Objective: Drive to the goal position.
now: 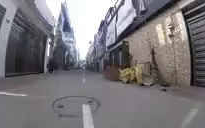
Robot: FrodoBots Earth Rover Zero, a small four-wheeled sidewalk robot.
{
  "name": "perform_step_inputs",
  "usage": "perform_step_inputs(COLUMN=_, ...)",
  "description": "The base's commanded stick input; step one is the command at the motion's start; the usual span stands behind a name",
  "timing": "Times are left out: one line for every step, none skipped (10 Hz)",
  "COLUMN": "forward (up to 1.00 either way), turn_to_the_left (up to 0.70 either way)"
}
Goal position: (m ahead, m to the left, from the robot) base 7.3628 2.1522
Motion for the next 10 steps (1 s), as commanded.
perform_step_inputs(forward=1.00, turn_to_the_left=0.00)
perform_step_inputs(forward=1.00, turn_to_the_left=0.00)
perform_step_inputs(forward=1.00, turn_to_the_left=0.00)
perform_step_inputs(forward=1.00, turn_to_the_left=0.00)
perform_step_inputs(forward=1.00, turn_to_the_left=0.00)
perform_step_inputs(forward=1.00, turn_to_the_left=0.00)
perform_step_inputs(forward=1.00, turn_to_the_left=0.00)
perform_step_inputs(forward=1.00, turn_to_the_left=0.00)
perform_step_inputs(forward=1.00, turn_to_the_left=0.00)
perform_step_inputs(forward=1.00, turn_to_the_left=0.00)
